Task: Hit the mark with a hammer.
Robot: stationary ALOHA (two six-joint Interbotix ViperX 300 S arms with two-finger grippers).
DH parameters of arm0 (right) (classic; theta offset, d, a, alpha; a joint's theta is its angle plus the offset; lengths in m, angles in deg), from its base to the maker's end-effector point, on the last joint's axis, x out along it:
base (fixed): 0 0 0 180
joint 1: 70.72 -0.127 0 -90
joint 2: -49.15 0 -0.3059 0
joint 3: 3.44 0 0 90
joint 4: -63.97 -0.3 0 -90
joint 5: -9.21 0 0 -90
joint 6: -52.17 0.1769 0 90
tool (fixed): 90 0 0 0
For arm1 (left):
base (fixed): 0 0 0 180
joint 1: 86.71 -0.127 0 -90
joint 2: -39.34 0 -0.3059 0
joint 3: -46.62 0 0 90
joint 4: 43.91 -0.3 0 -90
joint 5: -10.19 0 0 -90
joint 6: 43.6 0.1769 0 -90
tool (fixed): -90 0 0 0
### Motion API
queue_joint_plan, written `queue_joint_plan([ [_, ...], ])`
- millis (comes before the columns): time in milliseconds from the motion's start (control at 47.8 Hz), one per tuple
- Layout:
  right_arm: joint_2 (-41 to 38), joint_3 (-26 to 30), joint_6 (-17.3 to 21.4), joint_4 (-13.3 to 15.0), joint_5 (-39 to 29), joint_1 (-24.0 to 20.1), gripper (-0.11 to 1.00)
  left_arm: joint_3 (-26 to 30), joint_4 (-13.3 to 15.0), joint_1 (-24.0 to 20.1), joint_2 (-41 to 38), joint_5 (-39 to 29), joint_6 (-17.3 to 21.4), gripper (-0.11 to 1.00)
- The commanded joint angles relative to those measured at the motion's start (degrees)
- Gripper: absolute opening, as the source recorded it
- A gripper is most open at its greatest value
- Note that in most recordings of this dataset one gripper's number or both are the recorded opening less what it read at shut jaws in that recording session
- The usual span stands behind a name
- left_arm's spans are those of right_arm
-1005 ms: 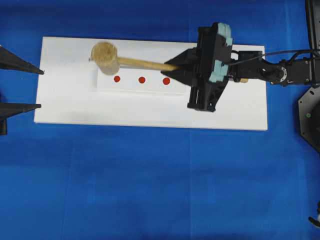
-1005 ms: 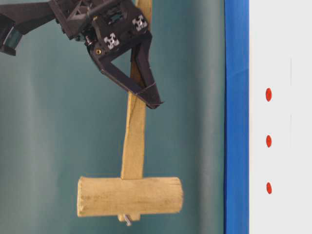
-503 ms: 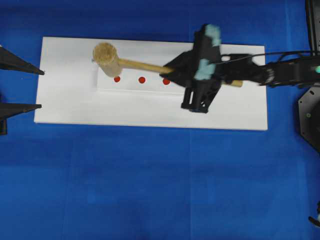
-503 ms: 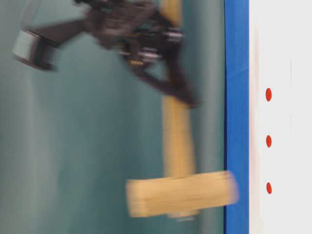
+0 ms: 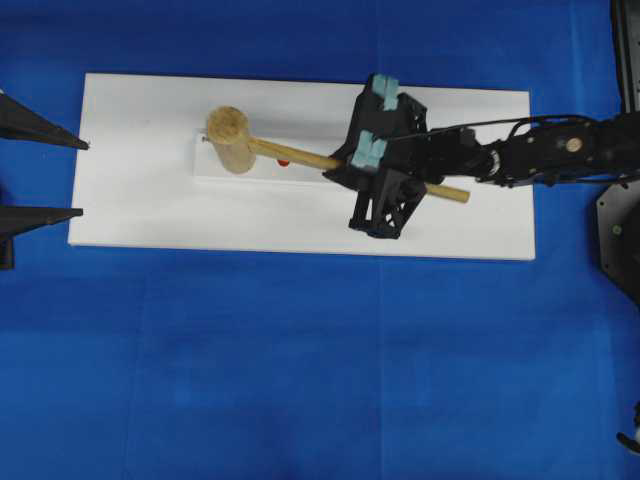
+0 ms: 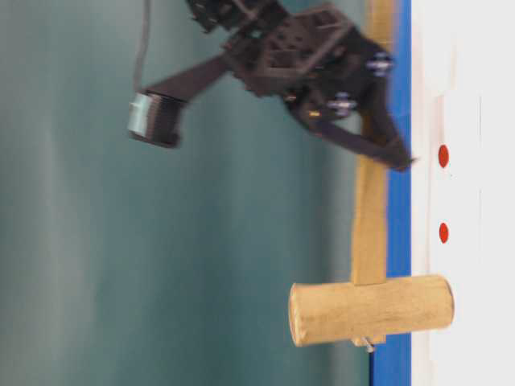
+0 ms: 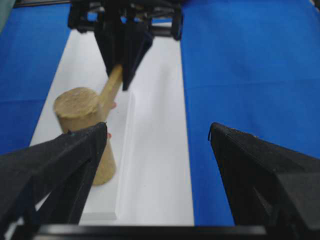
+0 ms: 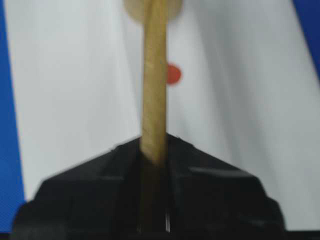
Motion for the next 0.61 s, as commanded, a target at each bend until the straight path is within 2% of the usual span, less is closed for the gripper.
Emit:
queue_joint_plan([
  [0, 5.3, 1.0, -0.2, 0.5, 0.7, -0.7, 0.02, 0.6, 0.1, 0.0, -0.5, 0.2, -0.1, 0.81],
  [147, 11.7, -1.3, -0.2, 1.2, 1.2, -1.6, 0.02, 0.6, 0.1, 0.0, -0.5, 0.2, -0.1, 0.81],
  [314, 16.9, -5.4, -0.2, 1.2, 5.5, -2.1, 0.02, 0.5, 0.1, 0.0, -0.5, 0.2, -0.1, 0.81],
  [586, 18.7, -7.1, -0.2, 1.2, 7.2, -2.3, 0.02, 0.6, 0.1, 0.0, -0.5, 0.2, 0.0, 0.81],
])
